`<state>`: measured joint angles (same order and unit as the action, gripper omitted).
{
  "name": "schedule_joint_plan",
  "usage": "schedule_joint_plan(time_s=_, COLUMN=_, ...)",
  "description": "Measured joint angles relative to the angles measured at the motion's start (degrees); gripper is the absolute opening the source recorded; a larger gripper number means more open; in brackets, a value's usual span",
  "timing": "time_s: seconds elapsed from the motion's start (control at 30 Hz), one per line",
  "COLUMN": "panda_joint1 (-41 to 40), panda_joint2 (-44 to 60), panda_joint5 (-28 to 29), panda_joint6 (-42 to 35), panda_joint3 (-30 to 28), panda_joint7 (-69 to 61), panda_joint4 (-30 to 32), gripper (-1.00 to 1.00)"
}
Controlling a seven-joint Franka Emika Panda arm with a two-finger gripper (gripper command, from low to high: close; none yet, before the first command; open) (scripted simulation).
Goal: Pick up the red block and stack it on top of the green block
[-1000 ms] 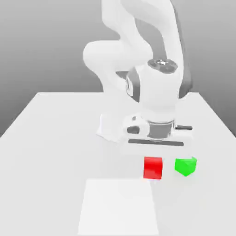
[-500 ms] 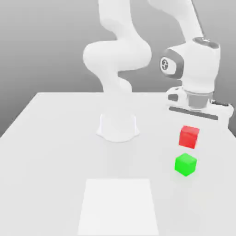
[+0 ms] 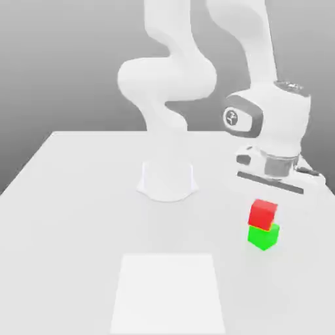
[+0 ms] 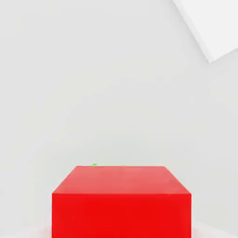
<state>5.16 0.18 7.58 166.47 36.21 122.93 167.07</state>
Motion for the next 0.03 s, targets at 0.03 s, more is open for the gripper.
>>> schedule_joint_plan(time_s=0.03, panda_joint1=-0.1, panda_joint2=0.9, panda_joint5=0.2, panda_joint6=1.1, panda_joint3=0.0, panda_joint7=0.1, panda_joint4=0.1, gripper=-1.00)
